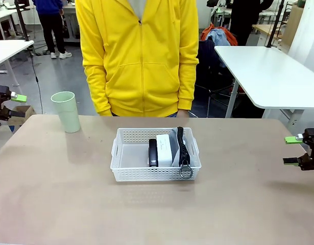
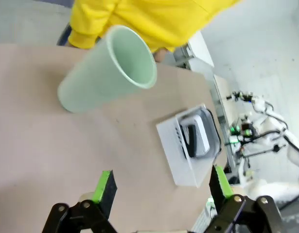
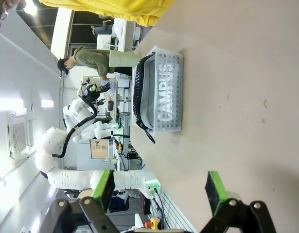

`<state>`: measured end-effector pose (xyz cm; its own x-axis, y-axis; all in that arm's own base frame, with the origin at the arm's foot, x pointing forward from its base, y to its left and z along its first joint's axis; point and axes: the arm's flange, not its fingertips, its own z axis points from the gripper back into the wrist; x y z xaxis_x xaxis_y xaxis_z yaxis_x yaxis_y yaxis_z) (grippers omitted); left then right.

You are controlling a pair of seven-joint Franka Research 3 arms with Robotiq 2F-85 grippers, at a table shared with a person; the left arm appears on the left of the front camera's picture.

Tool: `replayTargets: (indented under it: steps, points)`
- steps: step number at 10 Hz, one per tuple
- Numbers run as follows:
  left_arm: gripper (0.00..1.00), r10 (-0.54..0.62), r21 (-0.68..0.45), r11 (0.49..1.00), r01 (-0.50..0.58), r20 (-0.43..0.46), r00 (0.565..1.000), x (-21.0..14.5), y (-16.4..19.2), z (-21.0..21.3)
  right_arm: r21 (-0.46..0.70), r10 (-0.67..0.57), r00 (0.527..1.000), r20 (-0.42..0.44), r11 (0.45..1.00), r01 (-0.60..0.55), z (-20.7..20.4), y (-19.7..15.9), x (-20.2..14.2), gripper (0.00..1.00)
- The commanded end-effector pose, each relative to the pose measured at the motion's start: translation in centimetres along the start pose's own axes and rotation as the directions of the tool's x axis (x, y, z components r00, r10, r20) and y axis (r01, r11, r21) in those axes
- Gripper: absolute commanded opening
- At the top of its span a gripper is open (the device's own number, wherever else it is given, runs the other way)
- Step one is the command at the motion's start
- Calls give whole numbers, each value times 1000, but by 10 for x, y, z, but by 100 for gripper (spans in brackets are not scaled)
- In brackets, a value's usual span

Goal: Efficiently arrange items inside the basket to fit them all.
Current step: Pick up the Reusable plastic cup and place it inside the Organizing basket.

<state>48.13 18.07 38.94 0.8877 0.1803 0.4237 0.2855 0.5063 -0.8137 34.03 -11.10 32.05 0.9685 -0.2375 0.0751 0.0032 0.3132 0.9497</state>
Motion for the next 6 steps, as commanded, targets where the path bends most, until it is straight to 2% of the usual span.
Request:
replayTargets:
  steps: [1, 2, 3, 6]
  points:
    - [100, 40, 31, 999, -42, 52, 998, 17, 0, -6, 14, 0, 1000, 13, 1000, 0, 0, 4, 1, 100]
    - [100, 59, 21, 998, -60, 62, 996, 19, -3, -9, 14, 0, 1000, 13, 1000, 0, 0, 4, 1, 100]
    - [100, 21, 17, 1000, -22, 25, 999, 9, 9, -1, 14, 0, 1000, 13, 1000, 0, 0, 4, 1, 100]
    - [100, 40, 26, 999, -41, 37, 999, 14, 10, -3, 14, 0, 1000, 13, 1000, 0, 0, 4, 1, 100]
